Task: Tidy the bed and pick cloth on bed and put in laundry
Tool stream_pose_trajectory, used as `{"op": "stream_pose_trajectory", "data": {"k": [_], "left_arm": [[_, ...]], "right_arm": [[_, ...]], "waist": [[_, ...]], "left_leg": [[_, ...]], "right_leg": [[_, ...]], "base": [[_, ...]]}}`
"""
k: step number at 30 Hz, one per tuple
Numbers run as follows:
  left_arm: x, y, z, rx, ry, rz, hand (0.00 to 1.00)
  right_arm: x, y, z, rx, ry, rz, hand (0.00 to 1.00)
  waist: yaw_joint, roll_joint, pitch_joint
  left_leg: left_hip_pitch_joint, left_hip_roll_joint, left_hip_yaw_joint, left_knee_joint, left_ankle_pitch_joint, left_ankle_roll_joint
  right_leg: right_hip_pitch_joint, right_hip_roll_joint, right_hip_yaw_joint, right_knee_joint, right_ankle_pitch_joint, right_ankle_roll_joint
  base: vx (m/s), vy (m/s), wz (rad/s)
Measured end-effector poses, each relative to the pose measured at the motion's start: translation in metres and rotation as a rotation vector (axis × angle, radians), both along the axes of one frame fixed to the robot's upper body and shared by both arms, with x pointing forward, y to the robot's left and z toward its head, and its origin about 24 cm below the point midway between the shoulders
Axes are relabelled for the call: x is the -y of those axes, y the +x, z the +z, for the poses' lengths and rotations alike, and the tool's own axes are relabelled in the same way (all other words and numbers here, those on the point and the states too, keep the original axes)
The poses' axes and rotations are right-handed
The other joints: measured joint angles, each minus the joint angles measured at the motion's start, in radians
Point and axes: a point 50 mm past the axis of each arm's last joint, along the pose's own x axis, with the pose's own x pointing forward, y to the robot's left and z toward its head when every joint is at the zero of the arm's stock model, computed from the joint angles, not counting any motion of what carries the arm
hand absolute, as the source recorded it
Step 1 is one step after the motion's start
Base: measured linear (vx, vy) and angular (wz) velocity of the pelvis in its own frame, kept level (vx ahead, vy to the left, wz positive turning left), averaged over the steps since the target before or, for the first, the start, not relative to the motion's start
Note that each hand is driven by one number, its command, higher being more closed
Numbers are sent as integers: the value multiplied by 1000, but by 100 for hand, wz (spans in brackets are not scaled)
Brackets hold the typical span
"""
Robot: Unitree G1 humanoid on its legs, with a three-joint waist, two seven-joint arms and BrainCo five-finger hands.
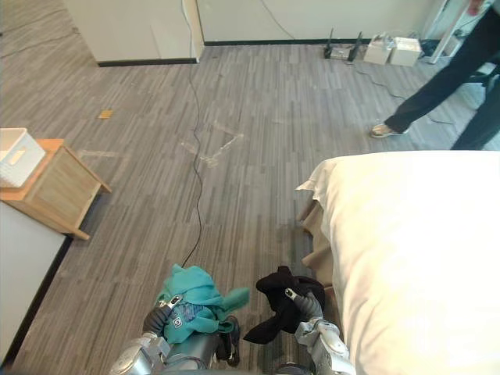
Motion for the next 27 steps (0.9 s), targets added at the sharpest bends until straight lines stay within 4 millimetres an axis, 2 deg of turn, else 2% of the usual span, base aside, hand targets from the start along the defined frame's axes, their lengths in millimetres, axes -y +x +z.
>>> {"op": "stream_pose_trajectory", "data": {"k": [3,5,7,8,9,10,11,12,13,14,17,19,20,21,23,24,25,26,27], "left_arm": [[0,-1,0,-1,-1,-4,100],[1,-2,-1,-5,10,-16,100],[2,-4,-1,-8,15,-23,100],[1,-3,0,0,16,-20,100],[-1,-2,2,9,20,-19,100],[-4,-3,2,8,29,-17,100],[-4,-2,1,5,29,-14,100],[-4,-1,2,9,34,-20,100],[-6,3,4,16,42,-24,100],[-8,4,4,17,51,-23,100],[-9,13,10,46,58,-25,100],[-7,21,12,48,52,-36,100],[-6,25,13,47,46,-44,100],[-5,26,13,51,43,-46,100],[-3,27,13,53,38,-48,100],[-3,25,12,50,36,-44,100],[-5,21,11,39,38,-38,100],[-8,16,9,27,43,-34,100],[-12,11,8,18,50,-26,100]], "right_arm": [[-2,0,1,10,9,25,100],[-7,2,1,15,13,47,100],[-11,7,4,31,11,73,100],[-14,10,5,38,16,78,100],[-17,10,5,39,22,80,100],[-17,9,4,35,12,89,100],[-20,9,4,34,10,102,100],[-21,8,3,31,13,102,100],[-21,5,2,24,17,101,100],[-21,3,1,22,19,101,100],[-20,2,3,38,16,98,100],[-20,5,7,61,10,102,100],[-18,7,10,75,2,108,100],[-18,9,11,82,-2,108,100],[-18,12,14,99,-2,110,100],[-19,13,15,103,3,117,100],[-19,12,15,105,9,124,100],[-20,12,15,108,12,130,100],[-20,13,17,120,14,136,100]], "waist": [[13,-2,2],[15,-8,3],[17,-10,-4],[26,-20,-12],[37,-28,-17],[39,-35,-22],[31,-45,-20],[25,-49,-18],[16,-54,-18],[10,-56,-18],[4,-61,-22],[-6,-54,-19],[-21,-48,-15],[-22,-45,-14],[-21,-23,-1],[-20,-25,-2],[-20,-25,-2],[-22,-27,-4],[-26,-38,-11]], "left_leg": [[42,-3,0,-65,23,-2],[36,-3,11,-54,16,6],[-7,-4,29,6,-13,39],[-32,-6,36,52,-43,51],[-39,-14,52,84,-78,45],[-28,-24,53,94,-125,61],[-6,-35,50,88,-138,68],[18,-41,42,70,-140,71],[64,-48,19,36,-141,73],[104,-55,-6,1,-139,69],[184,-61,-66,-68,-140,69],[213,-60,-117,-75,-141,61],[235,-59,-155,-76,-153,42],[248,-56,-174,-77,-161,28],[296,-36,-204,-76,-190,-19],[317,-28,-215,-73,-208,-45],[330,-19,-230,-58,-238,-69],[338,-7,-236,-35,-277,-77],[345,3,-243,-9,-333,-70]], "right_leg": [[23,5,0,-33,19,-2],[11,0,4,-30,-2,-3],[-32,-12,46,13,-70,-3],[-70,-33,64,55,-87,-9],[-78,-51,66,76,-92,-9],[-112,-80,67,233,-82,-28],[-218,-130,83,465,-34,-48],[-269,-150,93,576,28,-70],[-323,-161,107,714,56,-78],[-360,-152,105,768,31,-76],[-445,-103,58,728,-27,-76],[-491,-67,20,591,-34,-64],[-516,-49,17,462,-24,-54],[-530,-45,17,395,-5,-51],[-563,-32,35,229,94,-49],[-576,-25,52,172,145,-49],[-589,-22,67,159,175,-53],[-599,-22,76,175,192,-76],[-611,-25,75,213,195,-89]], "base": [[-77,-14,-3],[-82,-1,-8],[-23,30,-23],[59,72,-42],[192,114,-44],[193,116,-20],[258,148,4],[252,148,33],[280,133,41],[379,110,44],[323,46,52],[382,-19,89],[297,-56,88],[384,-94,101],[448,-161,67],[509,-263,58],[421,-263,61],[430,-317,65],[345,-280,58]]}}
